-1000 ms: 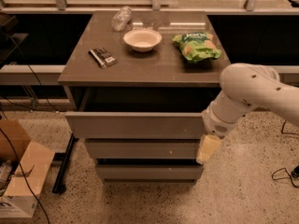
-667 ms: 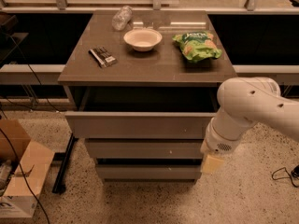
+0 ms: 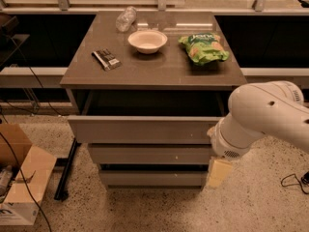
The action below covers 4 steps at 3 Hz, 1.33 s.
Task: Open top drawer
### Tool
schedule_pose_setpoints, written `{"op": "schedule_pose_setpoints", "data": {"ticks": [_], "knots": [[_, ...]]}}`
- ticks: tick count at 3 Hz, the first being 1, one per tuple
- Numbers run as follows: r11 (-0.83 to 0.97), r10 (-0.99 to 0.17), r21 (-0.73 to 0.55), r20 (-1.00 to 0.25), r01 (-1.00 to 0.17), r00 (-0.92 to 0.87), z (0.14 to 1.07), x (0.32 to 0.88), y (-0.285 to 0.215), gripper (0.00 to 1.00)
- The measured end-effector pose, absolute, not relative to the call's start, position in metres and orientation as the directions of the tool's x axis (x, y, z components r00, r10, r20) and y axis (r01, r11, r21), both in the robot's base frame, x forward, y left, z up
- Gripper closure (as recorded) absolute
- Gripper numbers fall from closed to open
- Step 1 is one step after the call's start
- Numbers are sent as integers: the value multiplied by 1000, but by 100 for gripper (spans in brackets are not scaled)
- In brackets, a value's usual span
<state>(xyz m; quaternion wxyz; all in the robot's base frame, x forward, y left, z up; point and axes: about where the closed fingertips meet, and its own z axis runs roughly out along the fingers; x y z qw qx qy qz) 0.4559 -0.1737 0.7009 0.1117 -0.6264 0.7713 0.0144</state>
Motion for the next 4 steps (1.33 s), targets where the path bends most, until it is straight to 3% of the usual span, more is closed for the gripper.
{"op": "schedule_pose_setpoints", "data": {"ticks": [1,3,4], "knots": [[184,-955,-173,-264,-968,-135,715,488,-157,0],[202,-909,-130,-394,-971,-137,701,572,-152,2],[250,-899,-99,-393,-963,-193,687,585,-169,24]]}}
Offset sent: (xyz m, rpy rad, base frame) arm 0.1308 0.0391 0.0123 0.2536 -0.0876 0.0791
